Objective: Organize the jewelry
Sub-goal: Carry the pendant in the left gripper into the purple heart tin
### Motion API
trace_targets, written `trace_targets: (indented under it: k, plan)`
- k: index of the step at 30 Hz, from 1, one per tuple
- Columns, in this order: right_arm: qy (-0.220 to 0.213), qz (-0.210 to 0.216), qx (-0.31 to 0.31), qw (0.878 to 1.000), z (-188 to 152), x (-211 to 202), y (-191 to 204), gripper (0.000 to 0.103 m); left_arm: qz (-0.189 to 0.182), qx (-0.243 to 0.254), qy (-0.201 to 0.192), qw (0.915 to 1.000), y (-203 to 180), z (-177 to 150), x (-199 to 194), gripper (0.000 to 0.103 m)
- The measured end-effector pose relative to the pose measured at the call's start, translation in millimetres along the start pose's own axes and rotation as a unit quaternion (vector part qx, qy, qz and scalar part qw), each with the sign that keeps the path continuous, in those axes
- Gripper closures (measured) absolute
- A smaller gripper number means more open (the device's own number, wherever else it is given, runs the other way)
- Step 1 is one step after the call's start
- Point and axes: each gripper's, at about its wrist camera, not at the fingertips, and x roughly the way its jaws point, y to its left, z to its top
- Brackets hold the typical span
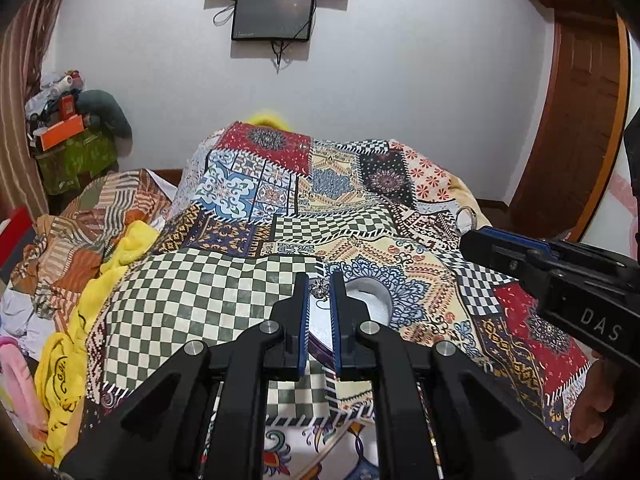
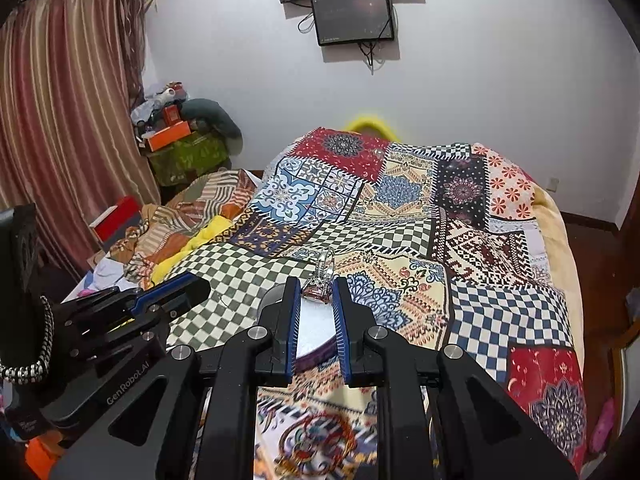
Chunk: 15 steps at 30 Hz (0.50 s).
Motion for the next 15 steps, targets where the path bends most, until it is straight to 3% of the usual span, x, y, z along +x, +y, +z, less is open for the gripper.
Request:
trace_targets:
  k: [8,15]
  plan:
    - [0.040,0.017,-0.010,0.999,1,33,-4,0.088,0.008,0.029,0.037,0.9989,-1,6,39,0.095]
    - [0.102,0.057,-0.004,0.993,-4,65,-13,0.088,0.010,0.052,0.070,0.9962,-3,-1,69,0.095]
